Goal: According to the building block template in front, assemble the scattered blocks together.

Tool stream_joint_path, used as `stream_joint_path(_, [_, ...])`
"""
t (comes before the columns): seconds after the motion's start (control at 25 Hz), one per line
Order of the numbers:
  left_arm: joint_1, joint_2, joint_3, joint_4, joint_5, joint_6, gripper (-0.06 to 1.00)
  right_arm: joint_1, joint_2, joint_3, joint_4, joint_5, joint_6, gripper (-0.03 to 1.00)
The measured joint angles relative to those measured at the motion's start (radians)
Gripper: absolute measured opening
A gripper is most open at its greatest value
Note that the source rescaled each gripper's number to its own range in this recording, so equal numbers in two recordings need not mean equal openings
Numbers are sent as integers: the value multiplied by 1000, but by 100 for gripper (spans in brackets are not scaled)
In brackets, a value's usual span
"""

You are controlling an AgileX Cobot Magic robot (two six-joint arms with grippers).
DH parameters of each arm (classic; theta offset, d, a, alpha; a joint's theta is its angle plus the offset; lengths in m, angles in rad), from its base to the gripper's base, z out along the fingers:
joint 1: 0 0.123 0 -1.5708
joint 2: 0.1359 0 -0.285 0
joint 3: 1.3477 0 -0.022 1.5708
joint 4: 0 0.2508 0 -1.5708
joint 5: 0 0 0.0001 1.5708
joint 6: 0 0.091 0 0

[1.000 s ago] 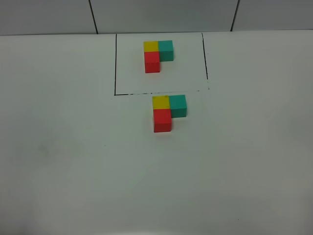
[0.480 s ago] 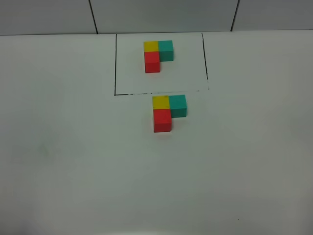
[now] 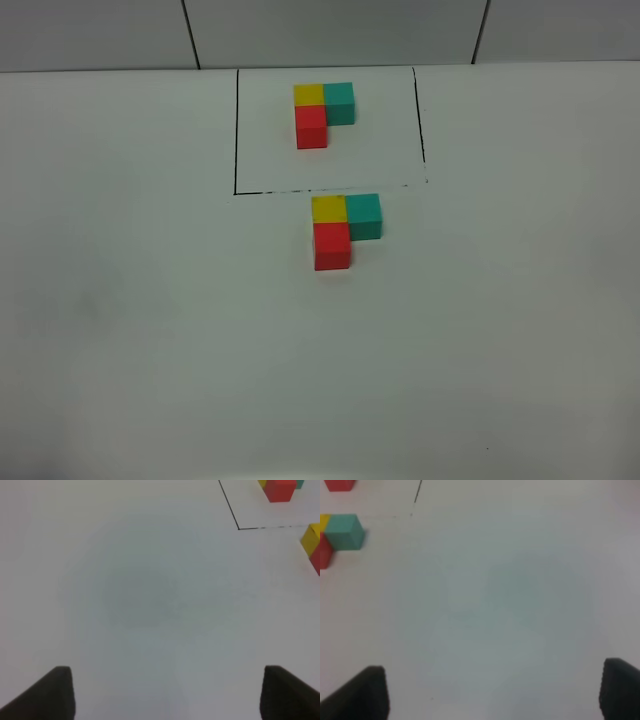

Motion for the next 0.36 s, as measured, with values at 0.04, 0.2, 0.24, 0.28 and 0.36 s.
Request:
stream_joint_path(0.04, [0, 0, 0, 0, 0, 0, 78, 0, 0, 0, 0, 0, 0, 72])
stream_joint_path(0.2, [0, 0, 0, 0, 0, 0, 78, 0, 0, 0, 0, 0, 0, 72])
stream_joint_path(0.24, [0, 0, 0, 0, 0, 0, 78, 0, 0, 0, 0, 0, 0, 72])
stream_joint_path(0.28, [0, 0, 0, 0, 0, 0, 78, 0, 0, 0, 0, 0, 0, 72])
stream_joint_path(0.36, [0, 0, 0, 0, 0, 0, 78, 0, 0, 0, 0, 0, 0, 72])
